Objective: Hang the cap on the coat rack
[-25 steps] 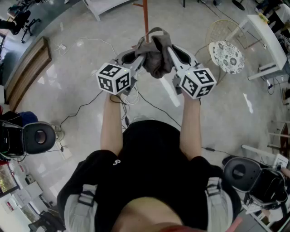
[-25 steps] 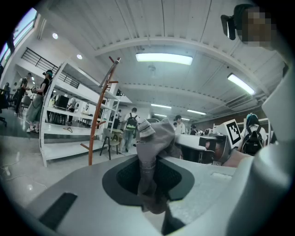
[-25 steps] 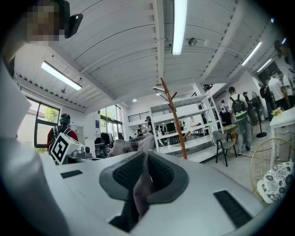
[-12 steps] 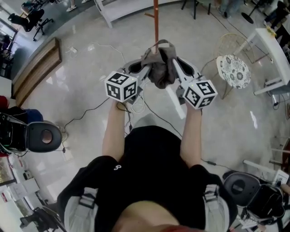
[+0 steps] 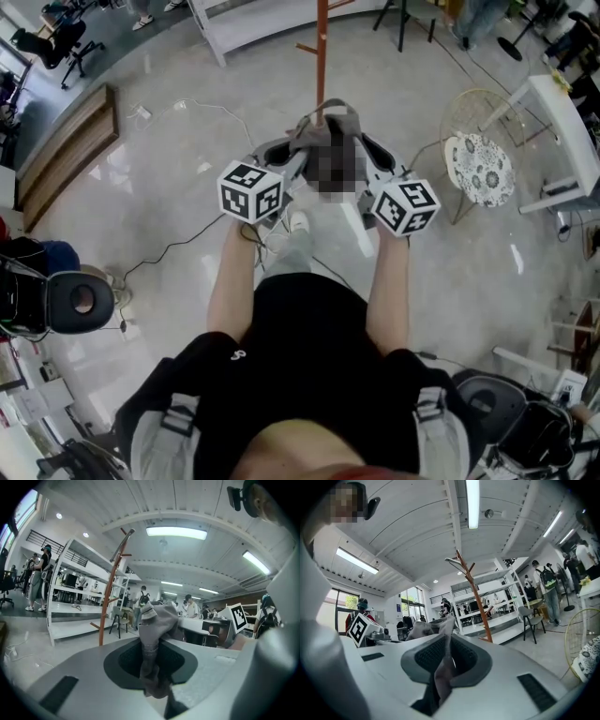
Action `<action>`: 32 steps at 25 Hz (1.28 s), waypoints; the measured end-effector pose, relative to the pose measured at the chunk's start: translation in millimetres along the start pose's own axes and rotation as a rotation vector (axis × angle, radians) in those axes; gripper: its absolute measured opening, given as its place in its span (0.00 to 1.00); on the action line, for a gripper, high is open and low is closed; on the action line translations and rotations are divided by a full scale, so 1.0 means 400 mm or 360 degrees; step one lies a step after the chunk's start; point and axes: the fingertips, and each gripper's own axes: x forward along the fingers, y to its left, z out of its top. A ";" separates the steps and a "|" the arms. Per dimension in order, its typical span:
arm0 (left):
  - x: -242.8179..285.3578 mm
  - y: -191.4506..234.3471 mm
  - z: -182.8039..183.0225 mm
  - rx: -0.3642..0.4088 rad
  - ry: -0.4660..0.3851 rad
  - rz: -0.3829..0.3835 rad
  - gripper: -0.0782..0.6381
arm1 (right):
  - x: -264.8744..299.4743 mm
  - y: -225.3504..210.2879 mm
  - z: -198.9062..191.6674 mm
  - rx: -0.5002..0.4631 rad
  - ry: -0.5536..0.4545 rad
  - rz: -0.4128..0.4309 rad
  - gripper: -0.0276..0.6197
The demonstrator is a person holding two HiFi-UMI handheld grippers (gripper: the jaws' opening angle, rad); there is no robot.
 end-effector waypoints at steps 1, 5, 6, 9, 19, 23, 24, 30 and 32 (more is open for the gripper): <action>0.019 0.015 0.004 -0.0004 0.0003 0.0003 0.18 | 0.021 -0.020 0.002 0.0012 0.0000 -0.0004 0.09; 0.085 0.114 0.009 -0.0002 0.0053 0.0022 0.18 | 0.139 -0.086 -0.011 0.0050 0.0010 -0.0004 0.09; 0.102 0.150 0.011 -0.0012 0.0066 0.0029 0.18 | 0.174 -0.103 -0.018 0.0058 0.0021 -0.0005 0.09; 0.156 0.237 0.027 -0.0051 0.0086 0.0037 0.18 | 0.262 -0.149 -0.024 0.0085 0.0048 -0.0005 0.09; 0.390 0.476 0.031 -0.0257 0.0075 -0.0043 0.18 | 0.519 -0.351 -0.038 0.0014 0.0258 -0.0126 0.09; 0.455 0.543 0.045 -0.0271 0.0061 -0.0063 0.18 | 0.587 -0.395 -0.036 -0.0071 0.0355 -0.0170 0.09; 0.469 0.553 0.044 -0.0271 0.0066 -0.0062 0.18 | 0.596 -0.405 -0.039 -0.0089 0.0376 -0.0178 0.09; 0.526 0.581 0.040 -0.0284 0.0084 -0.0077 0.18 | 0.621 -0.455 -0.057 -0.0093 0.0423 -0.0222 0.09; 0.544 0.595 0.049 -0.0283 0.0080 -0.0077 0.18 | 0.640 -0.474 -0.051 -0.0104 0.0433 -0.0225 0.09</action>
